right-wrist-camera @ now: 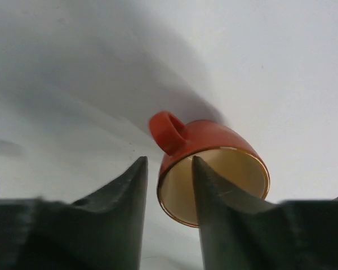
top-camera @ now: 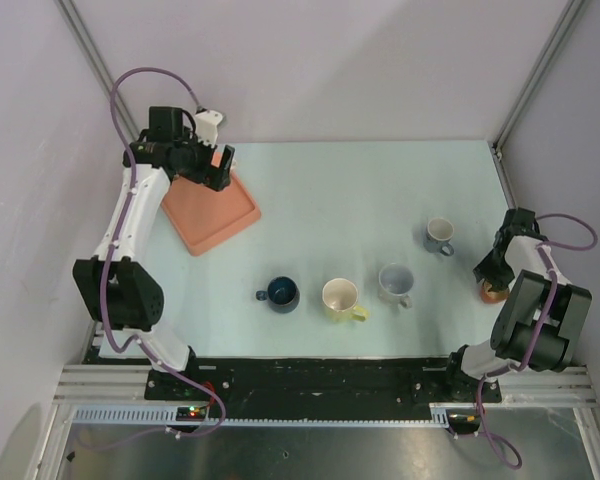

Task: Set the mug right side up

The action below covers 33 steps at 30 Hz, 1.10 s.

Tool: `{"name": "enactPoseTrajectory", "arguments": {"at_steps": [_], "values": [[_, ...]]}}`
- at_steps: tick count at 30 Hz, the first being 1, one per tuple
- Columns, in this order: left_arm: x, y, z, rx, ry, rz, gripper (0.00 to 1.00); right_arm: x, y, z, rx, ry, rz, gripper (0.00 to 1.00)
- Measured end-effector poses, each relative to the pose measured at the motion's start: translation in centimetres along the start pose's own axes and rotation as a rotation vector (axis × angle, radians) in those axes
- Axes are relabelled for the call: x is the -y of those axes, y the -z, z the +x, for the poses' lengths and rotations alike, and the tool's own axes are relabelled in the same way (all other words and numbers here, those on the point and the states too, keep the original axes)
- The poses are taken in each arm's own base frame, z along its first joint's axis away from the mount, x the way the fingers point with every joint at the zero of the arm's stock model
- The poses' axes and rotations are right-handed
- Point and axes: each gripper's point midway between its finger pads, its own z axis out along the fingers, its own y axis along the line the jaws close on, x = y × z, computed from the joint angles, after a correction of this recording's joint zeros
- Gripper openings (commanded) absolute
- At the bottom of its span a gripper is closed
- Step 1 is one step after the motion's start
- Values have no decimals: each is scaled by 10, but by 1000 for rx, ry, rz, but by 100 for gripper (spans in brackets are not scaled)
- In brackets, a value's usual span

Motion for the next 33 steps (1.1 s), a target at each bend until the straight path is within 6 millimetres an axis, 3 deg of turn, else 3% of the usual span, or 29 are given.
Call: {"name": "enactPoseTrajectory", "arguments": {"at_steps": [4,6,11,14,19,23,27,33], "values": [[-11,-11,1,-28,-28,-27,100,-1,-2,7,-13,3,-14,90],[-24,-27,-1,-50,-43,-55,100,-2,3,5,-3,2,-26,97],[-53,-79,-9,-83,-111,-74,100,-3,28,-7,85,0,-69,99],[-65,-107,-17,-78,-245,-48,99,-2,41,-9,118,16,-83,99],[-81,-134,-30,-85,-603,-44,81,2,56,-5,135,44,-92,100],[-91,-158,-33,-139,-840,-70,78,2,66,-1,145,54,-102,99],[-91,-181,-18,-205,-972,-43,77,3,71,0,148,57,-105,99],[-93,-194,-13,-258,-1093,-53,66,-2,80,-7,156,58,-122,99]]}}
